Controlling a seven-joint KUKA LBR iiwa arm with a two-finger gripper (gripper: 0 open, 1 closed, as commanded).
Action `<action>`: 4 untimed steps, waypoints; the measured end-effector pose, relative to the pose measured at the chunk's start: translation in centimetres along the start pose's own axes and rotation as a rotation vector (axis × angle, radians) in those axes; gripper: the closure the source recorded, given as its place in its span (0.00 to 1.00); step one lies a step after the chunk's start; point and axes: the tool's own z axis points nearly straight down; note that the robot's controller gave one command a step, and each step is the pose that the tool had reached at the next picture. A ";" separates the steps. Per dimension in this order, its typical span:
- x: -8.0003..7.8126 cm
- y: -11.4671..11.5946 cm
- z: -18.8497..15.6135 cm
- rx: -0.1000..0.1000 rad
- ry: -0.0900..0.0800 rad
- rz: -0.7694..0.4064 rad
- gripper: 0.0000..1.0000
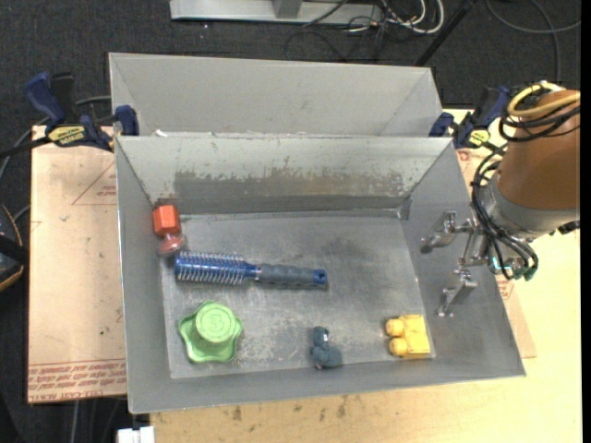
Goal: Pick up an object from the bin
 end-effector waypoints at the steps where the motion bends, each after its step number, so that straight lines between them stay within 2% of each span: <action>1: 4.1 7.4 11.7 -0.002 -0.004 -0.056 0.00; 2: 1.1 18.0 12.2 0.002 -0.015 -0.104 0.00; 3: 3.6 17.9 12.1 -0.003 -0.027 0.087 0.00; 4: 4.1 18.7 12.1 0.001 -0.029 0.103 0.00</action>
Offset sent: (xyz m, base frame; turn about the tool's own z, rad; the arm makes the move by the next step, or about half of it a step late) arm -0.0401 0.0710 -0.1120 -0.0521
